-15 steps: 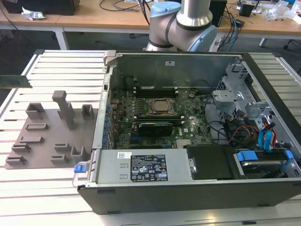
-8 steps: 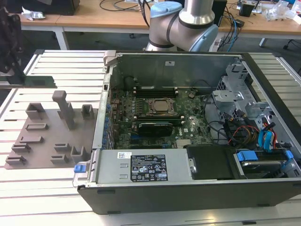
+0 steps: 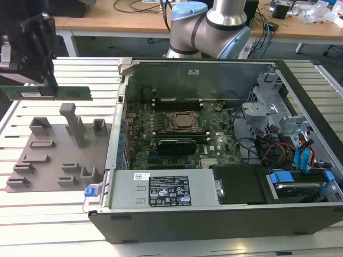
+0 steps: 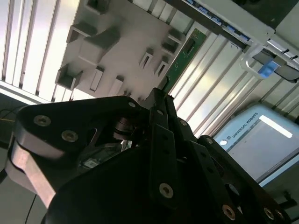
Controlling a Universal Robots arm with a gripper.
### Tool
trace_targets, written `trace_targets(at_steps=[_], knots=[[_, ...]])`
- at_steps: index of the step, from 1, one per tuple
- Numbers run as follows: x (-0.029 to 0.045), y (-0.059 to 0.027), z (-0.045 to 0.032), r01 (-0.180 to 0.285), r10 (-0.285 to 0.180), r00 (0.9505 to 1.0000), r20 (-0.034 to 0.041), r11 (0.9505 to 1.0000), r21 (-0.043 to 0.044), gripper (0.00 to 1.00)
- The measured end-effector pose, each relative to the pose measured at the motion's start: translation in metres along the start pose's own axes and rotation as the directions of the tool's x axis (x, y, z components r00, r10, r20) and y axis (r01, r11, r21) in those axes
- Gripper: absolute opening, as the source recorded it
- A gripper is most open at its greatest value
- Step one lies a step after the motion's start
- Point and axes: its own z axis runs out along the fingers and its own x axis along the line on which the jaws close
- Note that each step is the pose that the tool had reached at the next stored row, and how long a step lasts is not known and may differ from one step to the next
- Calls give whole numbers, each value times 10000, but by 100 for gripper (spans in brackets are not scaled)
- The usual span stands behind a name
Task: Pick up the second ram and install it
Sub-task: 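Pick up the second ram and move it above second insertion slot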
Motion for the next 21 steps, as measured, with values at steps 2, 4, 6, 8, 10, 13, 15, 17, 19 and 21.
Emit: trace_targets(at_steps=[2, 4, 6, 8, 10, 13, 15, 17, 19, 21], knots=[[-2, -62, -3, -1, 1, 10000, 0, 10000, -2, 13], [-3, -135, -6, 0, 0, 10000, 0, 10000, -4, 13], [-5, -233, -11, -1, 1, 10000, 0, 10000, -9, 13], [-7, -322, -15, -2, 2, 10000, -1, 10000, -15, 13], [-9, -413, -19, 0, 0, 10000, 0, 10000, -16, 13], [-12, -527, -25, -1, 1, 10000, -1, 10000, -20, 13], [-14, -619, -28, 0, 0, 10000, 0, 10000, -28, 13], [-15, -695, -31, -2, 2, 10000, -1, 10000, -37, 13], [-18, -802, -37, -1, 1, 10000, -2, 10000, -46, 13], [-21, -917, -42, -3, 3, 10000, -1, 10000, -52, 13]])
